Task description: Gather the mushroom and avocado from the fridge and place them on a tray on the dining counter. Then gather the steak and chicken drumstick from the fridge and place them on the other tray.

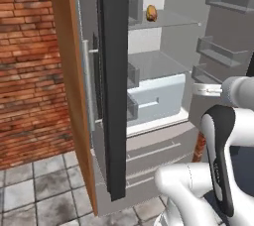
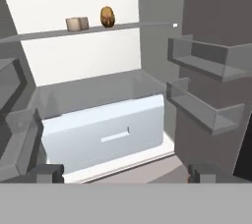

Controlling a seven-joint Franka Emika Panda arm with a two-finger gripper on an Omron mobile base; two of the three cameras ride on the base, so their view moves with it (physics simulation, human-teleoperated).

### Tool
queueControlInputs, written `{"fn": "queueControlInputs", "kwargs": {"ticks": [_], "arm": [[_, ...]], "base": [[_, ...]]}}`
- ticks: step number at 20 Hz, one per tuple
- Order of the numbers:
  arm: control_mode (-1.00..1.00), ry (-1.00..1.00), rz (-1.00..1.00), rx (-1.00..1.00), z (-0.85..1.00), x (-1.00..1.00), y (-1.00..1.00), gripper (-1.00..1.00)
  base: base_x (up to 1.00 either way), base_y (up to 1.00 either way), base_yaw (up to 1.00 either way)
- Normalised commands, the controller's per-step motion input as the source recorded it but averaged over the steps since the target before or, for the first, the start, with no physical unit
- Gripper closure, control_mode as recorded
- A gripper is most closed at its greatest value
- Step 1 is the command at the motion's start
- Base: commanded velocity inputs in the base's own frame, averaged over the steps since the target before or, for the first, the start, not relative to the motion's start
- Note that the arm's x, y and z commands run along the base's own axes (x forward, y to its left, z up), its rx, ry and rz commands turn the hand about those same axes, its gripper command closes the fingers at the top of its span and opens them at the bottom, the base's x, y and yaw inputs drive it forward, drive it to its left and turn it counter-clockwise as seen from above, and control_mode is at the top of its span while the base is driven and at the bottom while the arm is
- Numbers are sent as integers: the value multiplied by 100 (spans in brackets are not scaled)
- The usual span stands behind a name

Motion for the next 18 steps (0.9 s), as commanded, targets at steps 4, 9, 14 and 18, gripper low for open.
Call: {"fn": "queueControlInputs", "kwargs": {"ticks": [4,9,14,18], "arm": [[100,0,0,0,0,0,0,-100],[100,0,0,0,0,0,0,-100],[100,0,0,0,0,0,0,-100],[100,0,0,0,0,0,0,-100]], "base": [[42,-40,28],[43,-36,28],[45,-28,26],[43,-44,22]]}}
